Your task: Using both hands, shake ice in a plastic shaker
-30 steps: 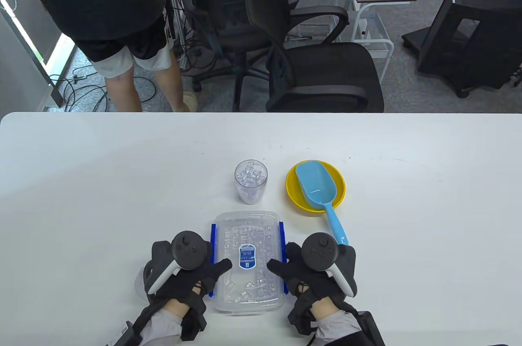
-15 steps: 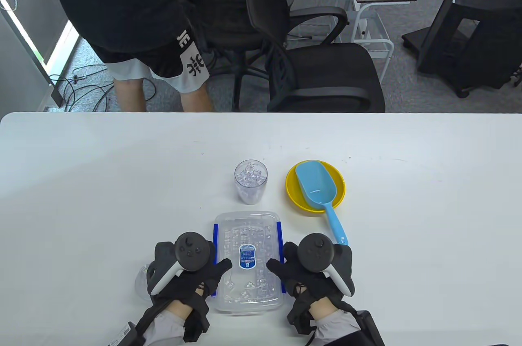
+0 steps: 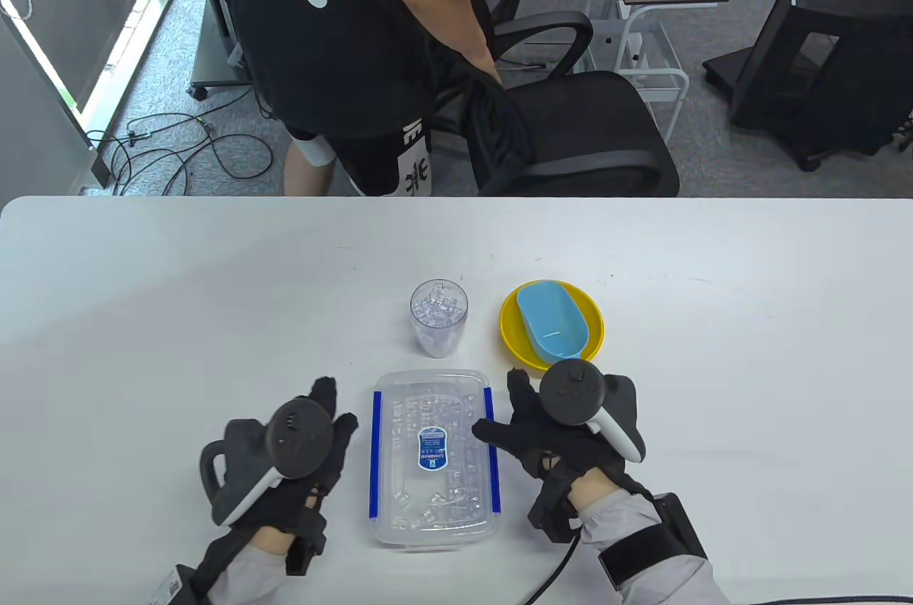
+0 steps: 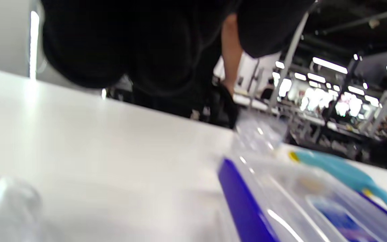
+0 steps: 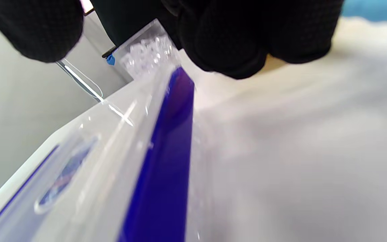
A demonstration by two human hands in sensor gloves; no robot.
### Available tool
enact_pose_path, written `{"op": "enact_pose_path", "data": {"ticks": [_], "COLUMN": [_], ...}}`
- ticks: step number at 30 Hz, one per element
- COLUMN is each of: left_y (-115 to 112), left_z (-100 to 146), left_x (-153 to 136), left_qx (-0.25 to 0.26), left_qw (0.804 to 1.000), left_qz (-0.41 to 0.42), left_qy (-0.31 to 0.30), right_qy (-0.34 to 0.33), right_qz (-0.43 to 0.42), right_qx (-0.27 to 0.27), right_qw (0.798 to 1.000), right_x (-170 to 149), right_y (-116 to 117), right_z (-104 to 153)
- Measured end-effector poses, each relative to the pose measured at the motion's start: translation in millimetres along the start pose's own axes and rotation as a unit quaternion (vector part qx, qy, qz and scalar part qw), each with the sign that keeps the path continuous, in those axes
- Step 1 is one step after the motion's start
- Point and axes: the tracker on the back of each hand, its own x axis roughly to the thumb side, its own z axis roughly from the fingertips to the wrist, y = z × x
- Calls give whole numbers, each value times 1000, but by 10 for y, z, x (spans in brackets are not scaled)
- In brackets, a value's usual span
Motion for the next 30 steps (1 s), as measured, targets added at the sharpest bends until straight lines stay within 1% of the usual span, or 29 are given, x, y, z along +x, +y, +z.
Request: {"op": "enact_pose_path", "data": {"ticks": [2,3,4,5,6,7,10,12,13,15,18,20,22,24,25,26,27,28,29,30], "left_y": [103,120,116,75,41,-32,-214,-263,-272,-281,-293,-306,-307,-297,-292,-284,-280,-271,-268,-263], "left_z": [-8,-34,-44,-53,-54,-55,-61,-79,-77,-61,-40,-32,-29,-25,-21,-18,-15,-10,-9,-7], "left_x": [-242,-428,-547,-726,-827,-965,-1178,-1226,-1233,-1237,-1242,-1257,-1258,-1249,-1243,-1241,-1240,-1241,-1241,-1240], "left_qx": [34,43,45,50,54,60,52,21,18,24,13,3,2,-2,-1,-2,-2,-2,-3,-5], "left_qw": [999,999,998,996,995,994,993,993,993,993,994,993,993,993,994,994,994,993,993,992], "left_qz": [10,27,42,67,79,90,90,101,103,102,95,106,108,103,102,102,104,110,112,117], "left_qy": [10,2,1,7,14,27,53,51,51,51,51,47,49,49,48,45,45,42,41,40], "right_qy": [1,5,7,10,14,20,22,23,24,31,40,51,48,49,54,56,55,50,49,43], "right_qz": [0,-1,0,4,10,20,52,76,86,121,159,183,189,210,224,241,244,248,248,252], "right_qx": [-15,-27,-33,-43,-48,-55,-67,-76,-74,-59,-28,20,68,115,128,137,138,145,144,131], "right_qw": [1000,1000,999,999,999,998,996,994,993,990,986,982,978,970,965,959,958,957,957,958], "right_x": [61,96,117,150,170,199,267,320,347,432,544,620,656,690,699,704,705,698,696,690], "right_y": [-137,-218,-271,-344,-388,-443,-520,-519,-511,-459,-359,-240,-118,50,120,202,232,313,334,363], "right_z": [-68,-119,-157,-223,-276,-356,-597,-755,-816,-1002,-1210,-1377,-1504,-1634,-1674,-1717,-1730,-1768,-1775,-1786]}}
